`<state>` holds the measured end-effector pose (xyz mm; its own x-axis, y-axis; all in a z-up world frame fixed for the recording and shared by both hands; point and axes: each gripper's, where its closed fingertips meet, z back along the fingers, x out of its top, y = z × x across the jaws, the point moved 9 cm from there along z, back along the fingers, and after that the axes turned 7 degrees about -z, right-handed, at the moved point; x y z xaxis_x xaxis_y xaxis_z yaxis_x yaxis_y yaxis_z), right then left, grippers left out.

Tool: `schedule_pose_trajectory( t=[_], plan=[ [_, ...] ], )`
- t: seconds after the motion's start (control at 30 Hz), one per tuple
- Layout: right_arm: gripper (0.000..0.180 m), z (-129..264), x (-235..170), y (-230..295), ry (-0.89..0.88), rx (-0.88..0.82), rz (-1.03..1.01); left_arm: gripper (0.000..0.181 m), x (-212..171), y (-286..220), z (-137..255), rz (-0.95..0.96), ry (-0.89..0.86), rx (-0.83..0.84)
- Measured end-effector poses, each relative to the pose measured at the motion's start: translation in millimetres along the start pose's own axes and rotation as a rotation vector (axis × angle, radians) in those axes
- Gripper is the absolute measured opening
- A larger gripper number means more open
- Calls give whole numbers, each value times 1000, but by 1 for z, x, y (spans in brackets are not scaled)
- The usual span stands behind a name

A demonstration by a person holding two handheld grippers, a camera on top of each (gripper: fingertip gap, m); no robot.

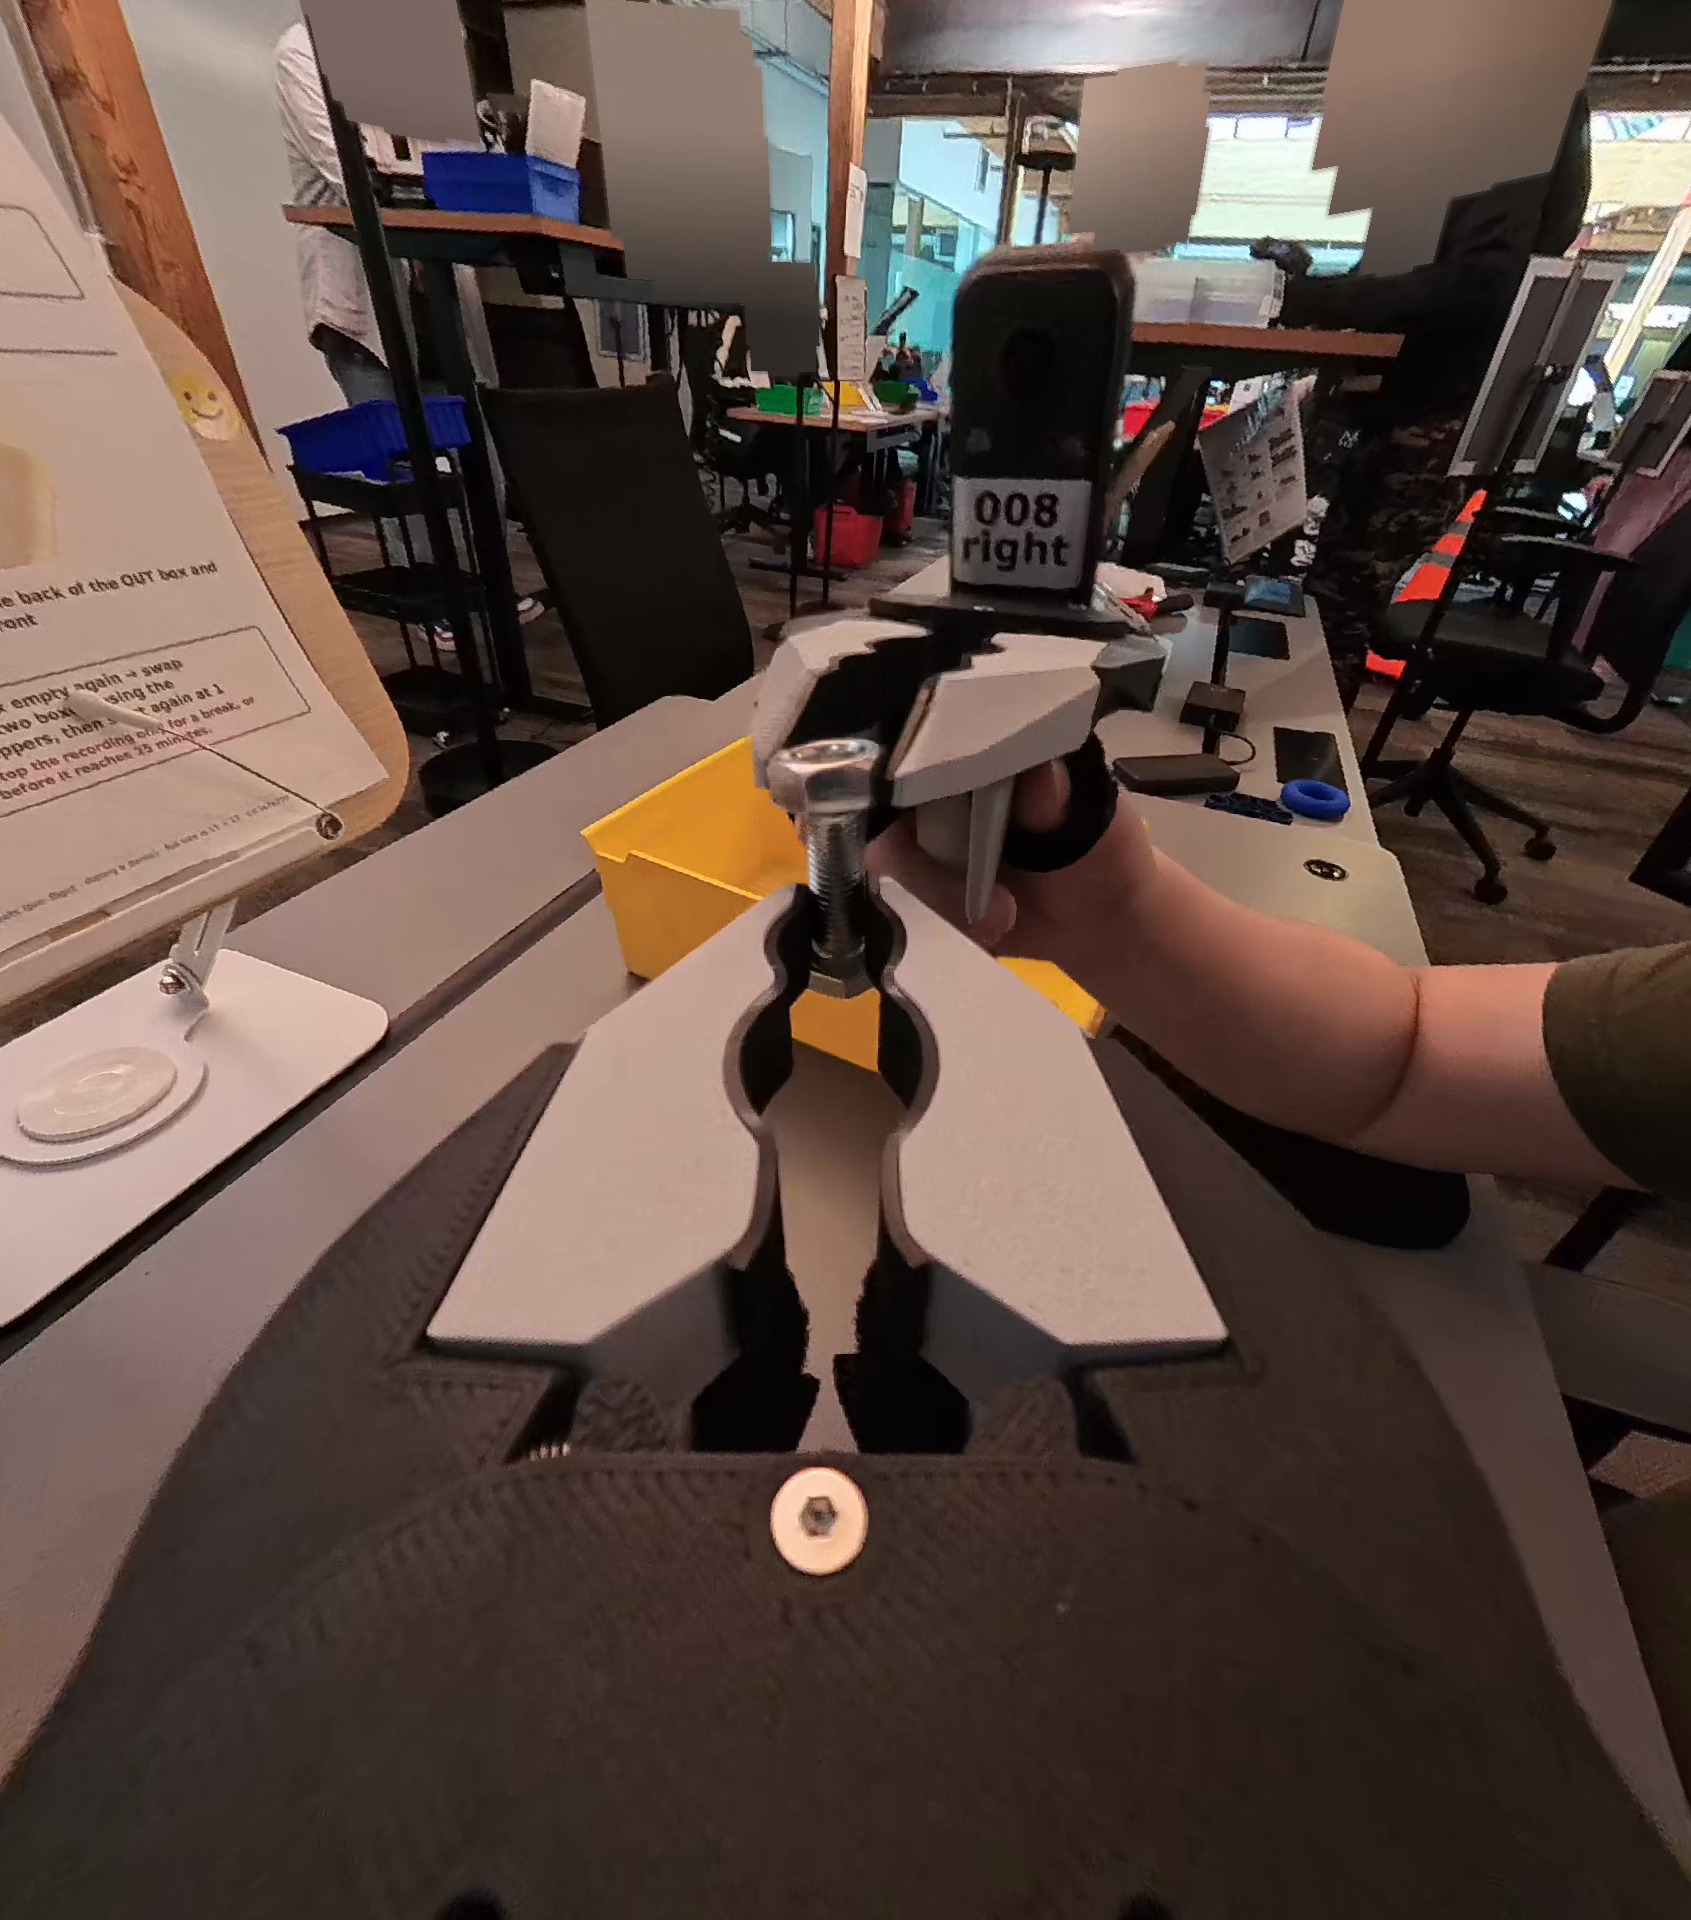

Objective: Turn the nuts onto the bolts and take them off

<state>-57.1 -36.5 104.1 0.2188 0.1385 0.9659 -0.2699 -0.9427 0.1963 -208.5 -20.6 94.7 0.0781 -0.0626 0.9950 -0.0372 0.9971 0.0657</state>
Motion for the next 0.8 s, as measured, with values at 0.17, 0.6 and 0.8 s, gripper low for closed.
schedule_pose_trajectory(
  t=[0.17, 0.6, 0.8],
  plan=[
    [16, 3, 0, -4, 55, 51, -82, 8, -2, -1, -1, 9, 76, -27],
    [15, 7, -6, -8, 166, 100, -74, 8, -7, -2, -4, 55, 135, -90],
    [15, 6, -7, -11, 163, 50, -74, 8, -9, 0, -5, 36, 149, -50]
  ],
)
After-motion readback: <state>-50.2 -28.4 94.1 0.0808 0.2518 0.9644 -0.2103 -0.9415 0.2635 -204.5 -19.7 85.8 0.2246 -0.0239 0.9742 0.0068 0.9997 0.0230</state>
